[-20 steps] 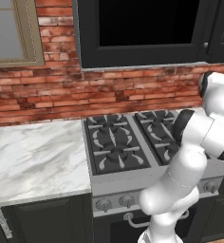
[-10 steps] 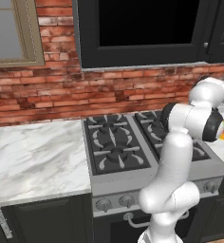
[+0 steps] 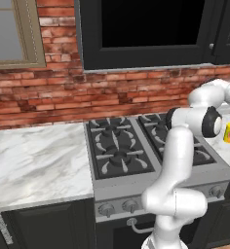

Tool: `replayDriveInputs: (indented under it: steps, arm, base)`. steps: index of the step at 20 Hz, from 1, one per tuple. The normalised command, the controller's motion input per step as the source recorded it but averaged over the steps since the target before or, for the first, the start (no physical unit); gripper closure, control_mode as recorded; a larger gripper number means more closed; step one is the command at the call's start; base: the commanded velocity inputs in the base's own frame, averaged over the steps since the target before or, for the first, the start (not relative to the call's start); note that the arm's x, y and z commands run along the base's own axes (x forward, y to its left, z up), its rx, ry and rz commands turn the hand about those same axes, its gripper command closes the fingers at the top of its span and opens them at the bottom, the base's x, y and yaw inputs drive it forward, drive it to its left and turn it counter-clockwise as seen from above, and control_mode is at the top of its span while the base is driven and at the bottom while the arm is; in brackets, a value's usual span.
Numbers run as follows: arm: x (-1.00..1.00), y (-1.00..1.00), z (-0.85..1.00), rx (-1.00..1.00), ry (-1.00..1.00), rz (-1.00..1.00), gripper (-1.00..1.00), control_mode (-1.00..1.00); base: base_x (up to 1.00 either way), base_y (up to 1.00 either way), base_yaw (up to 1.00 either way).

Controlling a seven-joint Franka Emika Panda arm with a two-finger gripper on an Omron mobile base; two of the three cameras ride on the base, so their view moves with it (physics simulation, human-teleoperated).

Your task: Pick the cup and bowl from the counter and place them on the counter next to the sink.

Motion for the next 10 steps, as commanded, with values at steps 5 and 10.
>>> replayDriveInputs:
  steps: [5, 10]
  arm:
    - [0.07, -0.42, 0.00, 0.02, 0.05, 0.00, -1.00, -1.00]
    - [0.00, -0.05, -0.03, 0.03, 0.08, 0.01, -1.00, -1.00]
  base:
    - [0.00, 0.00, 0.00]
    - [0.00, 0.00, 0.00]
